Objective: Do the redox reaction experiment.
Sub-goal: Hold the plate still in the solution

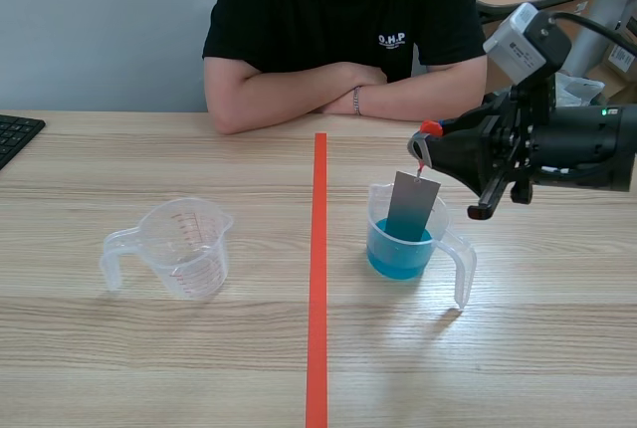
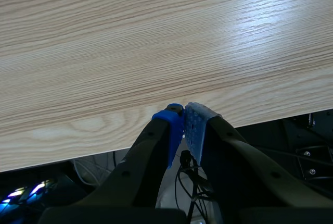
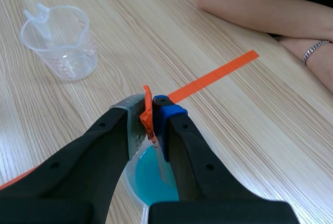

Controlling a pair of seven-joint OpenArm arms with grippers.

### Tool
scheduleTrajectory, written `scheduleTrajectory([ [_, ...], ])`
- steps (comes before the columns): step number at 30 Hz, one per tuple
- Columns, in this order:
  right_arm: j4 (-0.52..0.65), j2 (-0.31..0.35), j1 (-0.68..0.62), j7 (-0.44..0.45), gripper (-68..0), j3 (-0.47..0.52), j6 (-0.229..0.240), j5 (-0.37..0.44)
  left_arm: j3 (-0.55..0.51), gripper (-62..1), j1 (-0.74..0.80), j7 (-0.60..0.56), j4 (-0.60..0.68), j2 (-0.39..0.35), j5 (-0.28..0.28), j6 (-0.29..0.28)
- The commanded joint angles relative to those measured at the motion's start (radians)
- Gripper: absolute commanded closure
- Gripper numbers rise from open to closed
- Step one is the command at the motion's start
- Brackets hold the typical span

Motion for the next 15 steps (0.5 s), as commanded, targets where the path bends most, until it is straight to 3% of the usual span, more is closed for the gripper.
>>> scheduleTrajectory([
  [1,0.029,0.027,0.011,-0.006,-1.5,0.032,0.005,0.02,0.001,-4.7,0.0,-0.011,0.008,-0.003,-0.003,-0.002],
  [15,0.167,0.071,0.011,-0.146,-1.5,0.122,0.008,0.167,0.001,-4.7,0.0,-0.01,0.008,-0.003,-0.003,-0.002],
])
